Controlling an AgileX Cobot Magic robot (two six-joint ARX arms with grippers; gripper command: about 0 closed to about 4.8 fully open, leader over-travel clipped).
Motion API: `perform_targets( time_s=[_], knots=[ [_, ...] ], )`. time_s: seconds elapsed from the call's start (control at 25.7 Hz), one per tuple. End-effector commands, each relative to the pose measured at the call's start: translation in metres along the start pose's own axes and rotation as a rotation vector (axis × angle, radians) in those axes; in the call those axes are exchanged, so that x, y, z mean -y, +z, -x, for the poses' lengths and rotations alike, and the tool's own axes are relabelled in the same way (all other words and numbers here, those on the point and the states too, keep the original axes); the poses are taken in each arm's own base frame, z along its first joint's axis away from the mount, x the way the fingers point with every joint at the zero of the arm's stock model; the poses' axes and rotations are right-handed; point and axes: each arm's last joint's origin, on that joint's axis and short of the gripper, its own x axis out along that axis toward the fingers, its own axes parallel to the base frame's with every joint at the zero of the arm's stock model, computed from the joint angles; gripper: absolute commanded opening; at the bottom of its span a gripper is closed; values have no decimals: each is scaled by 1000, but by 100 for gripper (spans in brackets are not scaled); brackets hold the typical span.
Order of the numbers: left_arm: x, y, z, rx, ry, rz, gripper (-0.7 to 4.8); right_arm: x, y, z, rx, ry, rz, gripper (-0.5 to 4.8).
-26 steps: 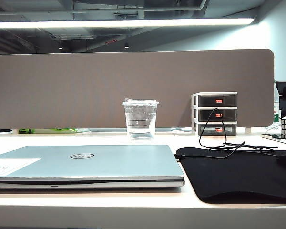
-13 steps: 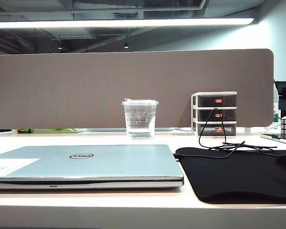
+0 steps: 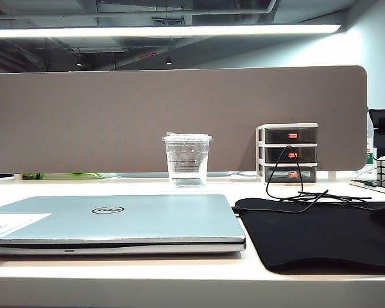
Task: Pick up the coffee cup and place it over the laptop.
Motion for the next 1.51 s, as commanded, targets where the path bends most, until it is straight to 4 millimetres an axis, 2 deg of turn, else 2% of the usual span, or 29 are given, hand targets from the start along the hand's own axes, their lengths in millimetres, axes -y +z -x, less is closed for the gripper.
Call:
perform_targets(
  time_s=[0.04,0.19,0.31,0.58,0.82,0.97,1.05,1.17,1.24,1.32,1.36,1.4,1.51],
  knots=[
    [-1,-8,0,-68,-36,56,-5,0,-1,0,7,1,-3,-6],
    [-2,-15,0,-141,-59,81,-5,-1,-1,0,6,18,-10,-5],
    [-1,-15,0,-142,-98,27,-5,-5,-4,0,-29,177,-112,-6],
    [3,-5,0,-50,-154,-28,-5,-13,-18,4,-176,413,-176,-6],
    [-1,-15,-2,-138,-132,-9,-5,-13,-18,4,-175,416,-176,-6],
    [-1,-14,-8,-153,-188,-31,1,-13,-13,3,-127,411,-159,-6],
    [-3,-15,-10,-167,-184,-28,51,-13,-12,3,-116,411,-155,-6],
    [-4,-16,-16,-182,-192,-20,198,-13,-12,3,-114,412,-155,-6],
    [-4,-13,-20,-191,-206,-17,248,-13,-12,3,-113,412,-154,-6],
    [-4,-6,-26,-166,-222,-44,330,-12,-12,3,-116,397,-154,-6],
    [-3,-3,-30,-143,-231,-79,427,-12,-13,3,-117,386,-154,-6],
    [-3,-2,-33,-135,-234,-94,446,-12,-13,3,-117,386,-154,-6],
    [-3,3,-41,-137,-238,-115,449,-12,-13,3,-120,386,-155,-6]
  ],
)
